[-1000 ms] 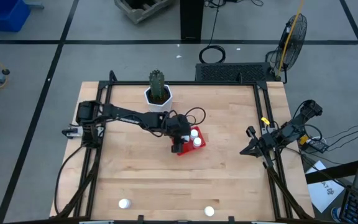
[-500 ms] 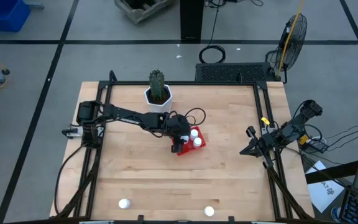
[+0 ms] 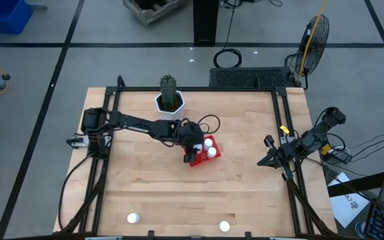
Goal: Pick and place pill bottles into a basket
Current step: Put the white medicine bottle into the red bin
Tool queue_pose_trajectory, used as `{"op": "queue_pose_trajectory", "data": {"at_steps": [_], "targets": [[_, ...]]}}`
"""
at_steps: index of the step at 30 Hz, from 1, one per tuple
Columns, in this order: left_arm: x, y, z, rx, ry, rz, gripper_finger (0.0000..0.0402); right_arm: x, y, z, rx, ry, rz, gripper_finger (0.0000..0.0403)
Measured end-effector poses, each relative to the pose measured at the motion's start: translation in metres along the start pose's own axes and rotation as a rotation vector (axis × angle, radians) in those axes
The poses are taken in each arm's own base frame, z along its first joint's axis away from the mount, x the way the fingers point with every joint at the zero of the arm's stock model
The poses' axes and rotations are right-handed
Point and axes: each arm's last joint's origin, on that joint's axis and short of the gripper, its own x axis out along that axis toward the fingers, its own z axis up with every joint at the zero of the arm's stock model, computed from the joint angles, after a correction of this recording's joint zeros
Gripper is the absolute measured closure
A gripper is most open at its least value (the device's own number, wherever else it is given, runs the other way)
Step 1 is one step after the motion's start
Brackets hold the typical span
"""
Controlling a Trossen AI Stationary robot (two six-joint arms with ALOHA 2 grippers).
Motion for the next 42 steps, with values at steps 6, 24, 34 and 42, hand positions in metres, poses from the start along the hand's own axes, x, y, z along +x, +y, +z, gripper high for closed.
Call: {"op": "queue_pose_trajectory", "data": {"at_steps": [6,24,34,42], "targets": [[-0.015,-0.001,0.006,0.004,-0.033,-0.001,0.0189,0.0,0.0,0.0,0.0,0.0,0.0,0.0403],[-0.07,-0.09,0.032,0.138,-0.312,-0.234,0.0155,0.0,0.0,0.0,0.0,0.001,0.0,0.0403],[-0.095,-0.172,0.03,0.239,-0.5,-0.429,0.0084,0.0,0.0,0.0,0.0,0.001,-0.001,0.0403],[-0.093,-0.212,0.016,0.262,-0.497,-0.457,0.0096,0.0,0.0,0.0,0.0,0.001,0.0,0.0403]]}}
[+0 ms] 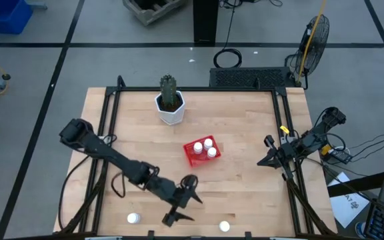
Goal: Pick and place pill bottles into a basket
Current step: Put the white medicine bottle into the red bin
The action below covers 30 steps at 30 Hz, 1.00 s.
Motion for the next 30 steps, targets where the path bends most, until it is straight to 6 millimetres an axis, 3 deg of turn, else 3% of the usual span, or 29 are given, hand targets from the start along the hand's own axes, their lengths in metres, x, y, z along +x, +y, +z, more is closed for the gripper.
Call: {"op": "queue_pose_trajectory", "data": {"at_steps": [7,14,20,25,30], "targets": [[0.029,-0.002,-0.022,-0.041,0.017,0.012,0.0099,0.0,0.0,0.0,0.0,0.0,0.0,0.0403],[0.022,-0.005,-0.024,-0.037,0.083,0.01,0.0128,0.0,0.0,0.0,0.0,0.0,-0.001,0.0403],[-0.005,-0.013,-0.035,-0.155,0.349,0.085,0.0166,0.0,0.0,0.0,0.0,0.001,0.0,0.0403],[-0.048,-0.021,-0.041,-0.392,0.571,0.26,0.0169,0.0,0.0,0.0,0.0,0.0,0.0,0.0403],[-0.091,-0.039,-0.042,-0.579,0.679,0.434,0.0165,0.0,0.0,0.0,0.0,0.001,0.0,0.0403]]}}
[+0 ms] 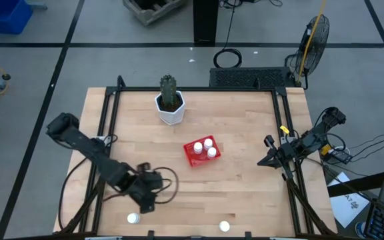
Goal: Pick and place pill bottles into a basket
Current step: Put the white medicine bottle into the red bin
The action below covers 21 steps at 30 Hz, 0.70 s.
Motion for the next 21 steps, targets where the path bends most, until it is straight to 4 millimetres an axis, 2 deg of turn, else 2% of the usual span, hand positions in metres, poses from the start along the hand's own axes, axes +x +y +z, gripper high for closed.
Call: {"op": "queue_pose_trajectory", "data": {"at_steps": [5,14,21], "targets": [[-0.019,-0.006,-0.03,-0.151,0.05,0.044,0.0139,0.0,0.0,0.0,0.0,0.0,0.0,0.0403],[-0.031,-0.032,-0.074,-0.336,0.101,0.005,0.0091,0.0,0.0,0.0,0.0,0.0,0.0,0.0403],[-0.02,-0.049,-0.1,-0.377,0.139,0.044,0.0089,0.0,0.0,0.0,0.0,0.0,0.0,0.0403]]}}
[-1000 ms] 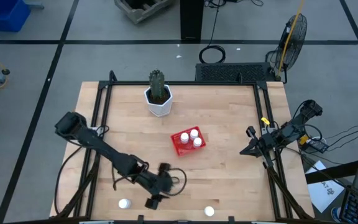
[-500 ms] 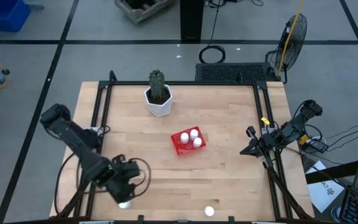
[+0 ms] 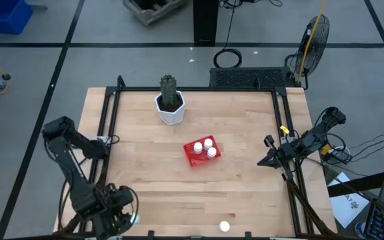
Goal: Pick and place pill bottles into a basket
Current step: Put the white medicine bottle into the red bin
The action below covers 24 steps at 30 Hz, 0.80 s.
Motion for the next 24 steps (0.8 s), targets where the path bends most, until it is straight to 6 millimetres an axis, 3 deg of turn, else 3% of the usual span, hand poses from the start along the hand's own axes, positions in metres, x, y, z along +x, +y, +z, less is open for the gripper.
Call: {"op": "queue_pose_trajectory", "data": {"at_steps": [13,24], "targets": [[0.027,-0.019,-0.01,0.002,0.001,-0.033,0.0089,0.0,0.0,0.0,0.0,0.0,0.0,0.0403],[0.032,-0.02,-0.011,-0.003,0.009,-0.021,0.0089,0.0,0.0,0.0,0.0,0.0,0.0,0.0403]]}}
